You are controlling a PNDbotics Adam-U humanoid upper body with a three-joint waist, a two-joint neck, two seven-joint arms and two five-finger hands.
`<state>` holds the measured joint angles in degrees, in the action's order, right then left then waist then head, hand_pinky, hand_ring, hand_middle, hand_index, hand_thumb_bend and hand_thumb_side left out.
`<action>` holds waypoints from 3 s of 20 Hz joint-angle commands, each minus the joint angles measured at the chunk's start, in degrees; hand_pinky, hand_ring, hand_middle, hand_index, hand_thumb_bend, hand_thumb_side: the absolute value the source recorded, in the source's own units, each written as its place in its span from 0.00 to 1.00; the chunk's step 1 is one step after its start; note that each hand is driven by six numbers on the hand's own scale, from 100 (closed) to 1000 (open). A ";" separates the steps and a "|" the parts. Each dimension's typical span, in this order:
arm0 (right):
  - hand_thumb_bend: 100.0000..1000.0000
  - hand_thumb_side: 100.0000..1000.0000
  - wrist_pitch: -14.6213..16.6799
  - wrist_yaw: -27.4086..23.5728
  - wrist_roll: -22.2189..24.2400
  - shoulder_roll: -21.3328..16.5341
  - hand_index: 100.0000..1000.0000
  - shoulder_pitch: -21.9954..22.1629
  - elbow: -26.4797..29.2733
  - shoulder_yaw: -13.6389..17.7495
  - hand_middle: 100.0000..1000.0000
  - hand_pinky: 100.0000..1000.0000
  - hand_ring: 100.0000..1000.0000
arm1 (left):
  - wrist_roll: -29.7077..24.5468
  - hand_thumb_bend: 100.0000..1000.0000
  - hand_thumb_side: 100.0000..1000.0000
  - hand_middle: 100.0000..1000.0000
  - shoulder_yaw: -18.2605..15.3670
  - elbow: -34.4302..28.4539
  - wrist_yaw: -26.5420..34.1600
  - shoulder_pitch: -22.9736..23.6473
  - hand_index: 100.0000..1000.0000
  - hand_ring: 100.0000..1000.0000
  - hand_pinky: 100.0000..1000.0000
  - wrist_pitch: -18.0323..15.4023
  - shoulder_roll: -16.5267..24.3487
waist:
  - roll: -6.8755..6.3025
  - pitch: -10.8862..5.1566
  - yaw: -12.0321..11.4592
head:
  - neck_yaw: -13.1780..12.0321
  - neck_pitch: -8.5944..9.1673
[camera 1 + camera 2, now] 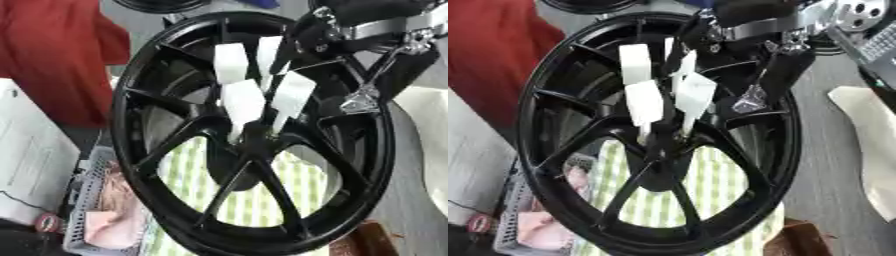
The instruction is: Pull the pin out of the wheel hub.
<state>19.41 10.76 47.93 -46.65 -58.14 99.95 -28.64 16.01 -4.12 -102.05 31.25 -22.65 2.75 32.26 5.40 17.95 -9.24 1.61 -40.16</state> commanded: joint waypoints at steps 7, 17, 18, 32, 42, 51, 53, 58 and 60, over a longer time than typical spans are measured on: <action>0.31 0.00 5.67 1.85 4.03 -0.69 0.84 -0.06 -1.23 0.23 0.72 0.10 0.02 | 0.01 0.21 0.50 0.66 -0.79 -0.62 0.00 -0.73 0.80 0.77 0.86 -0.05 0.69 | -0.25 -0.33 -0.40 | 0.26 0.42; 0.28 0.00 6.76 2.68 3.40 -0.24 0.82 0.34 -2.88 0.59 0.71 0.09 0.00 | -0.02 0.21 0.50 0.66 -0.85 -0.61 0.10 -0.64 0.80 0.77 0.86 -0.06 0.33 | -0.20 0.27 -0.84 | 0.70 1.00; 0.28 0.00 6.94 2.75 3.35 -0.18 0.82 0.33 -3.07 0.60 0.70 0.09 0.00 | -0.04 0.21 0.50 0.66 -0.85 -0.61 0.10 -0.64 0.80 0.77 0.86 -0.04 0.30 | -0.18 0.31 -0.87 | 0.74 1.04; 0.21 0.00 8.58 4.24 3.00 0.43 0.76 0.39 -4.66 0.37 0.65 0.06 0.00 | -0.06 0.21 0.51 0.66 -0.93 -0.68 0.31 -0.77 0.80 0.77 0.86 -0.06 -0.21 | -0.15 0.66 -1.16 | 1.00 1.66; 0.17 0.00 8.79 3.75 3.60 0.78 0.65 0.51 -5.27 0.06 0.55 0.02 0.00 | 0.10 0.21 0.51 0.66 -1.07 -0.67 0.15 -0.86 0.80 0.77 0.86 -0.06 -0.40 | -0.04 0.69 -1.22 | 0.99 1.71; 0.00 0.00 8.09 2.40 3.95 1.26 0.49 0.31 -5.85 -0.01 0.40 0.00 0.00 | 0.33 0.21 0.51 0.66 -1.12 -0.67 0.02 -0.99 0.80 0.77 0.86 -0.02 -0.45 | 0.09 0.63 -1.20 | 0.85 1.69; 0.00 0.00 7.67 1.98 3.71 1.38 0.47 0.29 -6.11 0.03 0.38 0.00 0.00 | 0.38 0.21 0.51 0.66 -1.13 -0.68 0.04 -0.96 0.80 0.77 0.86 -0.01 -0.50 | 0.10 0.62 -1.23 | 0.90 1.69; 0.03 0.00 6.57 0.88 2.88 1.54 0.41 0.24 -6.40 0.05 0.31 0.00 0.00 | 0.42 0.21 0.51 0.66 -1.15 -0.66 0.04 -0.82 0.80 0.77 0.86 -0.01 -0.52 | 0.04 0.51 -1.27 | 0.90 1.63; 0.08 0.00 6.14 0.21 2.73 1.57 0.40 0.11 -6.30 0.09 0.30 0.00 0.00 | 0.44 0.21 0.51 0.66 -1.18 -0.65 0.04 -0.81 0.80 0.77 0.86 -0.04 -0.55 | 0.05 0.41 -1.20 | 0.90 1.58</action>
<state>21.20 11.45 46.15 -44.57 -57.00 93.59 -28.96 16.34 -4.49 -102.05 31.48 -22.76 2.84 30.78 5.80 19.61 -10.36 2.47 -39.11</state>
